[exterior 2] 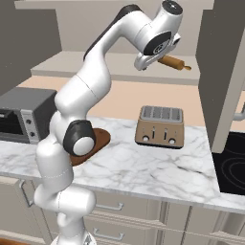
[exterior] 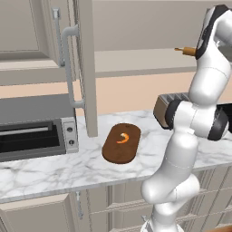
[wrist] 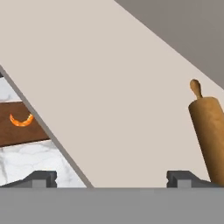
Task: Open the cabinet, retrieve the rolling pin, and place it next to the meat on the cutting board to prepare for tenderizing.
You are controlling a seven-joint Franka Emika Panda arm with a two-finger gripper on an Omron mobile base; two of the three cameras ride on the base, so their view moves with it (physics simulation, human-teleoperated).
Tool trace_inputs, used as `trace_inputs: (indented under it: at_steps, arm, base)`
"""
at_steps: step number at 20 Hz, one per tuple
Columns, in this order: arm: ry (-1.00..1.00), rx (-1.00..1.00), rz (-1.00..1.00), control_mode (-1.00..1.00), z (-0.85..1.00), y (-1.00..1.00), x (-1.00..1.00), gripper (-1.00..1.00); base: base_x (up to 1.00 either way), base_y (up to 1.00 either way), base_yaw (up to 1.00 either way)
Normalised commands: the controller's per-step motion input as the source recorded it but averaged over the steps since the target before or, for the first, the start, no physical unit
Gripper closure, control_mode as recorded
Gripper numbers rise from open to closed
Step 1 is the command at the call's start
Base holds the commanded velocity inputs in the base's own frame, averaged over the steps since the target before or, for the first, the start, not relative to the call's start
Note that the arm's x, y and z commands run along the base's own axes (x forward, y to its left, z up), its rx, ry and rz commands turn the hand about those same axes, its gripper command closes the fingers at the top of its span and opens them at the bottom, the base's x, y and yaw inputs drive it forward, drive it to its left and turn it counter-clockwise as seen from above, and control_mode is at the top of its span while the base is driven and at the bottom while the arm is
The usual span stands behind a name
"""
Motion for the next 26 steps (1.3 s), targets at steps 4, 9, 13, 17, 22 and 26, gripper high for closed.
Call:
trace_inputs:
  at_steps: [4,9,13,17,22,26]
  arm:
    - [0.06,0.00,0.00,-1.00,-0.17,0.00,0.12,-1.00]
    - [0.04,0.00,0.00,-1.00,-0.17,0.00,0.13,-1.00]
    - [0.02,0.00,0.04,-1.00,-0.17,0.00,0.05,-1.00]
    - [0.00,0.00,0.07,-1.00,-0.14,0.00,0.01,-1.00]
    - [0.00,0.00,0.07,-1.00,-0.12,0.00,0.00,-1.00]
    - [-0.01,0.00,0.05,-1.00,0.00,0.00,0.00,-1.00]
  base:
    - [0.00,0.00,0.00]
    - [0.00,0.00,0.00]
    - [0.00,0.00,0.00]
    - [0.00,0.00,0.00]
    - [0.00,0.00,0.00]
    - [0.00,0.00,0.00]
